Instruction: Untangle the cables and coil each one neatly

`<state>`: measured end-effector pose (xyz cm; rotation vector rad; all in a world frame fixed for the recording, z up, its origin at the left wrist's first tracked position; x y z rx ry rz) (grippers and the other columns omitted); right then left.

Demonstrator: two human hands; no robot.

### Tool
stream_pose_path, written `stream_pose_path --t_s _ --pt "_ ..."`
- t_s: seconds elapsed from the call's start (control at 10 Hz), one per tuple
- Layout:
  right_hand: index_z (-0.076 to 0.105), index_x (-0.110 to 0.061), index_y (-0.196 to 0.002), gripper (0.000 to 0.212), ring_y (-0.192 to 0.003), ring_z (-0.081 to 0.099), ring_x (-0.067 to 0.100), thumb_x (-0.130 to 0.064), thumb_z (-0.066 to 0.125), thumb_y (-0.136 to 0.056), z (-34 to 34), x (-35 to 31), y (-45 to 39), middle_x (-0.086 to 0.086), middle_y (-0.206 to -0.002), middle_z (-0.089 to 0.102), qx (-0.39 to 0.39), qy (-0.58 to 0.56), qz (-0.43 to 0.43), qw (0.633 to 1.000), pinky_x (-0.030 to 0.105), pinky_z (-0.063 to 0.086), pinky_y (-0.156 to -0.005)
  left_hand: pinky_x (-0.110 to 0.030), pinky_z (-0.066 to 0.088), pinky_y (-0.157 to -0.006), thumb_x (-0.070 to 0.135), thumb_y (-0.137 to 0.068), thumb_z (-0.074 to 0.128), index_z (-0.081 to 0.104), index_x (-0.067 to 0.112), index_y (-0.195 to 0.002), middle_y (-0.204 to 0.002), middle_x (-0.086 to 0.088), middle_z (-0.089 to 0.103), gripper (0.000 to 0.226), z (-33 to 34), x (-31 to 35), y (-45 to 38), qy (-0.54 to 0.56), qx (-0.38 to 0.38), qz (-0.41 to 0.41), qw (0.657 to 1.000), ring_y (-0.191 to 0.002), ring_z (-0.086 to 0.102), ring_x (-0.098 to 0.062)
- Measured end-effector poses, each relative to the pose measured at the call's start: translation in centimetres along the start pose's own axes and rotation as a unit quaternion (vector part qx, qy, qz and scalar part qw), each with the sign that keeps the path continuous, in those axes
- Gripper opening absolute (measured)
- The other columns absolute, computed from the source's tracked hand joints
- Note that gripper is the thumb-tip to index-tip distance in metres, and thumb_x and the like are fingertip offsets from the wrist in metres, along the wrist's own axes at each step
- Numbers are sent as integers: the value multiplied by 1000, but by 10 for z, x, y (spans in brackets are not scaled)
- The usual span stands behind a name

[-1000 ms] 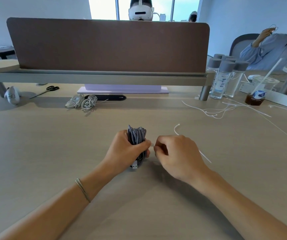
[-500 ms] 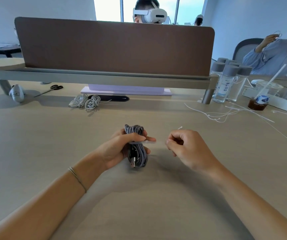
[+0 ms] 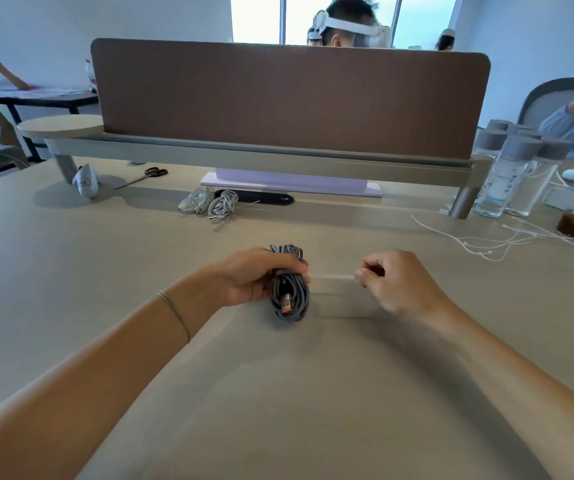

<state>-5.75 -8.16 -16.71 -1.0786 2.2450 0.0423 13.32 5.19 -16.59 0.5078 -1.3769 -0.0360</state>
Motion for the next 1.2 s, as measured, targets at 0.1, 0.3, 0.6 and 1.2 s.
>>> stream_pose_path --t_s 0.1,0.3,0.6,1.2 --pt "64 -8 -68 30 -67 57 25 -23 62 -94 19 -7 -44 0 -59 60 12 5 15 1000 33 40 -60 -30 58 -75 12 -88 71 70 7 -95 -90 -9 76 9 -26 18 -19 -8 45 -7 999 -79 70 -16" --pt "58 -4 -69 32 -67 57 32 -23 53 -94 47 -26 -131 11 -65 61 57 -23 25 998 38 47 -60 -28 59 -67 1 -87 69 67 6 -92 -93 -12 71 8 -83 85 -61 -89 170 66 979 -76 67 -18" --pt "69 -2 -81 27 -81 67 35 -19 53 -93 93 -47 -230 15 -81 73 25 -47 41 998 40 55 -69 -38 63 -72 10 -75 83 69 12 -78 -77 -10 71 14 -140 112 -130 -325 355 77 873 -69 73 -28" --pt "76 -11 -88 21 -53 60 18 -16 57 -97 58 -67 -200 2 -58 66 54 -206 -42 976 34 55 -64 -33 56 -77 29 -87 60 73 28 -101 -92 10 74 19 -107 132 -100 -435 420 246 757 -87 68 -17"
Point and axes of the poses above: each hand's wrist, its own y-axis away from the middle knuckle, its own z-axis out of the palm, x = y × z, the point moved 2 cm from there along -y, towards the middle knuckle
